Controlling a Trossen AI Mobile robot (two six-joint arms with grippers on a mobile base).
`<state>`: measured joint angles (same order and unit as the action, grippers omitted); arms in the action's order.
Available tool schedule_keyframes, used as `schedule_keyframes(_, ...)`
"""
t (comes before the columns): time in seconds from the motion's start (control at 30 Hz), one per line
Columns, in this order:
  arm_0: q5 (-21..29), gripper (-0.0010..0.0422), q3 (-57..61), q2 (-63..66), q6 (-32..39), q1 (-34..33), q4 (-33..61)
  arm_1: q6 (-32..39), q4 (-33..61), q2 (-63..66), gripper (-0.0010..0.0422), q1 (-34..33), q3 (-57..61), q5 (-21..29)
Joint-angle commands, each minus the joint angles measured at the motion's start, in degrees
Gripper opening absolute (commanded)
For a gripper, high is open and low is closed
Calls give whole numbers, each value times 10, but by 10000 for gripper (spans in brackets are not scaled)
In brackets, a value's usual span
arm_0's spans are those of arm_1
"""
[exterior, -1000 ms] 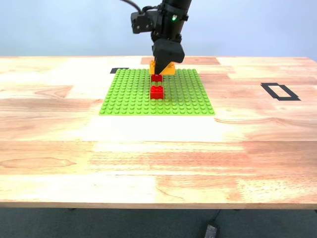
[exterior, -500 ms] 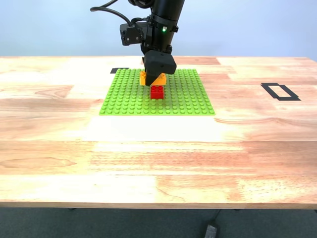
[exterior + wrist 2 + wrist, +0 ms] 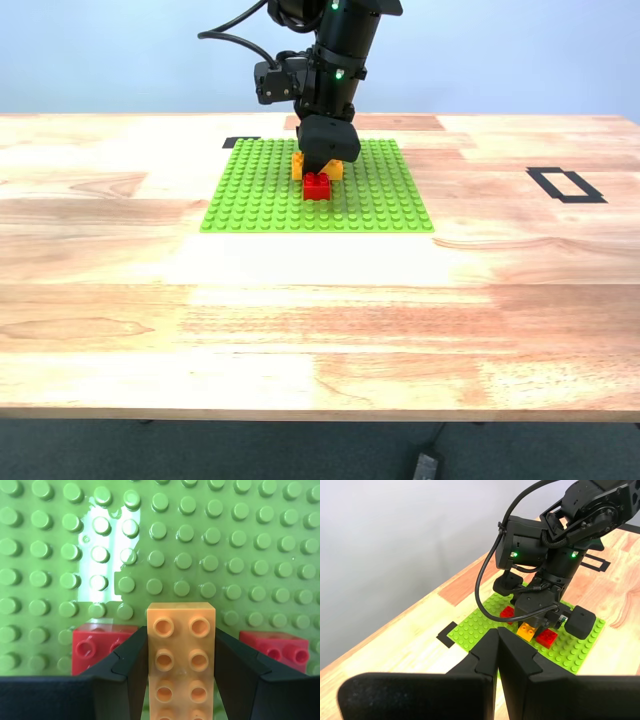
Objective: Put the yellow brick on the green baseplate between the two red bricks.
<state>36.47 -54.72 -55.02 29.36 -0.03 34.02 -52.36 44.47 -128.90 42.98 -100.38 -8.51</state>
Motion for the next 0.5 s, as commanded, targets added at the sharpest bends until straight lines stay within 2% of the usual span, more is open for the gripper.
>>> schedule_keyframes(0.03, 0, 0, 0, 0, 0, 0, -1, 9, -13, 0, 18, -3, 2, 0)
schedule_keyframes(0.5, 0, 0, 0, 0, 0, 0, -1, 28, -25, -1, 24, -14, 2, -1)
